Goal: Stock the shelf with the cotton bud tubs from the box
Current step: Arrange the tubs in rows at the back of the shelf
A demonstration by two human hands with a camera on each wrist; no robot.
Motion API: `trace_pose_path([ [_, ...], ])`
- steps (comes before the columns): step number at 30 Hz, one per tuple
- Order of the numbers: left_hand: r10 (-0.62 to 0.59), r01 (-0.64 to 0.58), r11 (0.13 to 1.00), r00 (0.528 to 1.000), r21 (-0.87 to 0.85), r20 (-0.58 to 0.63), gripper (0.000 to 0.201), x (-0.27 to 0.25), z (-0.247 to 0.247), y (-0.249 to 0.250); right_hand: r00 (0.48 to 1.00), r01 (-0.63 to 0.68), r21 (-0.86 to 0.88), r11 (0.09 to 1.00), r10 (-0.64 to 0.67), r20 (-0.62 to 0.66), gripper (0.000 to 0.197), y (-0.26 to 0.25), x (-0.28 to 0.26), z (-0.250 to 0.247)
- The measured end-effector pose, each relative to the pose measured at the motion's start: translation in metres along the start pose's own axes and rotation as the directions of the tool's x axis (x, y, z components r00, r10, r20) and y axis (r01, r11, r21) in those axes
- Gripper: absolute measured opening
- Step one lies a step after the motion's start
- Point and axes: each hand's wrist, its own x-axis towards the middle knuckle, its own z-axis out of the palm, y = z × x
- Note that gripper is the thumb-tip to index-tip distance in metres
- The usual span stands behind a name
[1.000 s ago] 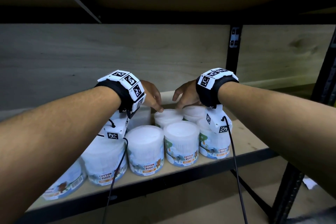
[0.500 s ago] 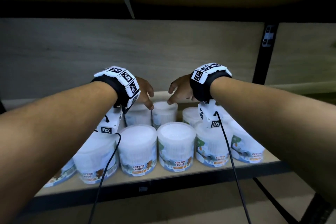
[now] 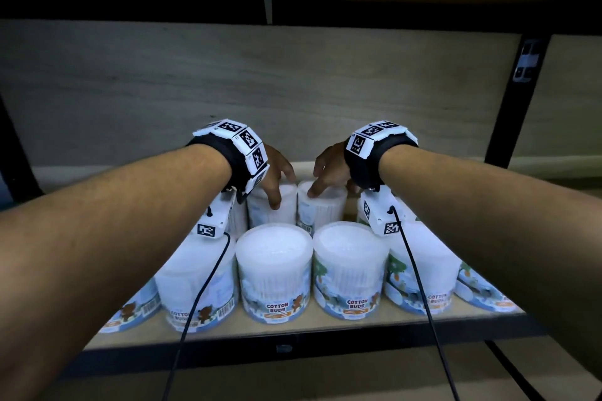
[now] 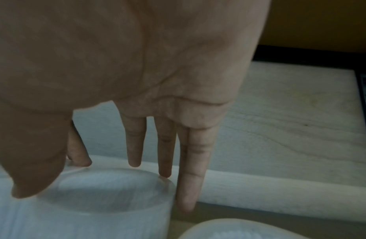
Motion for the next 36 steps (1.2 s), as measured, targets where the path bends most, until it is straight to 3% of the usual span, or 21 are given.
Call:
trace_pose_path([
  [9,0.012,-0.012,1.000,1.000,0.001,0.029,0.077,-0.001,0.001,-0.003,1.000,0.010,0.022,1.000,-0.010,0.003,0.058,-0.002,0.004,0.001],
  [15,0.031,-0.031,0.999,0.999,0.035,0.008,0.070,0.000,0.001,-0.002,0.999,0.022,-0.015,1.000,-0.022,0.028,0.051,-0.006,-0.001,-0.001],
  [22,-0.034,0.039,0.997,0.997,0.063,-0.071,0.061,0.002,0.006,0.000,0.996,0.067,0.055,0.996,-0.069,0.047,0.054,0.003,0.008,-0.003],
  [36,-0.153,0.160,0.979,0.986,0.128,-0.061,0.079,0.032,0.007,0.000,0.986,0.128,0.067,0.989,-0.135,0.099,0.063,0.008,0.016,-0.004],
])
